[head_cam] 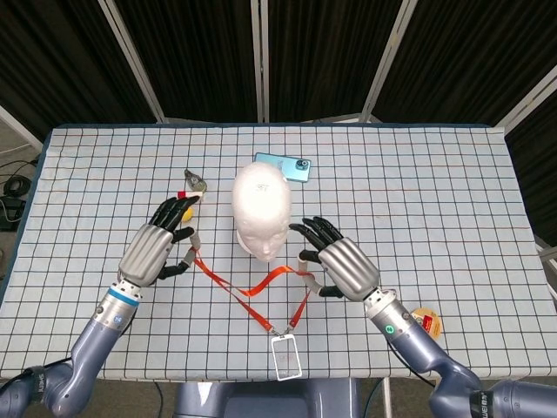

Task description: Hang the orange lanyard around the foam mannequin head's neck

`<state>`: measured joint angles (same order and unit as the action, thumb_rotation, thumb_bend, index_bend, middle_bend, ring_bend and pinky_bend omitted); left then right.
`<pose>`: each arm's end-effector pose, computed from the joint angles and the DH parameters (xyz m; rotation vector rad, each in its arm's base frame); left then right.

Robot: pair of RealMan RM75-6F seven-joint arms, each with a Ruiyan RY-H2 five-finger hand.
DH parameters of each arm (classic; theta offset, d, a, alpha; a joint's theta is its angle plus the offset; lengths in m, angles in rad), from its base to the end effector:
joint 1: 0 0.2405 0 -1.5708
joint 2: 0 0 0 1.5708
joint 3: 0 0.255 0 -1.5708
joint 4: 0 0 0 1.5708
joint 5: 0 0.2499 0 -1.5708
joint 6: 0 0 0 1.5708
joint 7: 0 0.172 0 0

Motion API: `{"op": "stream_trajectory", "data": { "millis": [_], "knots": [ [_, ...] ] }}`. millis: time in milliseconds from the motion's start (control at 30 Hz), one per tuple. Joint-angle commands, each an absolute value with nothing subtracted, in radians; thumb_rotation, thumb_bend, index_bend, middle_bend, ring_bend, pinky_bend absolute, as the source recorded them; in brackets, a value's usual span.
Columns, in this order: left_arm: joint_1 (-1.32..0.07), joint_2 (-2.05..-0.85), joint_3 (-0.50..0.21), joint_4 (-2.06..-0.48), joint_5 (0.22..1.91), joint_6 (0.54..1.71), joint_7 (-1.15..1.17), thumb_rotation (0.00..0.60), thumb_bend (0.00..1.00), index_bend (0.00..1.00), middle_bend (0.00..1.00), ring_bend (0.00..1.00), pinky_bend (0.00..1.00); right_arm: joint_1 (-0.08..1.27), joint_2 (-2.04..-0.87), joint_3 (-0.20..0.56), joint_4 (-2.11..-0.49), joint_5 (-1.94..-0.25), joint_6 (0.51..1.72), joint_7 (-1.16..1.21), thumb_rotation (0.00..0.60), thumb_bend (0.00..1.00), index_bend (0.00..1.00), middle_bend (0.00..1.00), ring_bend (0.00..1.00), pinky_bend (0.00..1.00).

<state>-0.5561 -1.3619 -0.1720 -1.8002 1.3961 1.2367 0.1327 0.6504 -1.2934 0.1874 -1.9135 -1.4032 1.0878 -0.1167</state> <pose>-0.1142 0.3180 0.0178 -1.6957 -0.9870 -1.3512 -0.0656 -0.3100 0.0119 1.9119 -1.0086 1.3725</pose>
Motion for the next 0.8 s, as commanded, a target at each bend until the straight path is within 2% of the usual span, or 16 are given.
{"op": "stream_trajectory", "data": {
  "millis": [33, 300, 500, 800],
  "knots": [
    [-0.566, -1.336, -0.207, -1.843, 1.360, 1.238, 0.160, 0.600, 0.52, 0.65, 0.00, 0.00, 0.00, 0.664, -1.290, 0.234, -1.969, -1.330, 1.098, -0.160, 0.600, 0.52, 0.72, 0.09, 0.00, 0.00],
    [-0.607, -1.289, -0.296, -1.883, 1.219, 1.194, 0.195, 0.600, 0.52, 0.65, 0.00, 0.00, 0.00, 0.696, -1.267, 0.325, -2.016, -1.189, 1.093, -0.159, 0.600, 0.52, 0.72, 0.10, 0.00, 0.00],
    [-0.655, -1.270, -0.347, -1.864, 1.089, 1.135, 0.228, 0.600, 0.52, 0.65, 0.00, 0.00, 0.00, 0.718, -1.250, 0.380, -1.990, -1.082, 1.076, -0.124, 0.600, 0.53, 0.72, 0.10, 0.00, 0.00],
    [-0.715, -1.272, -0.383, -1.823, 0.964, 1.082, 0.251, 0.600, 0.52, 0.65, 0.00, 0.00, 0.00, 0.758, -1.231, 0.441, -1.926, -0.939, 1.036, -0.084, 0.600, 0.53, 0.72, 0.10, 0.00, 0.00]
  ]
}}
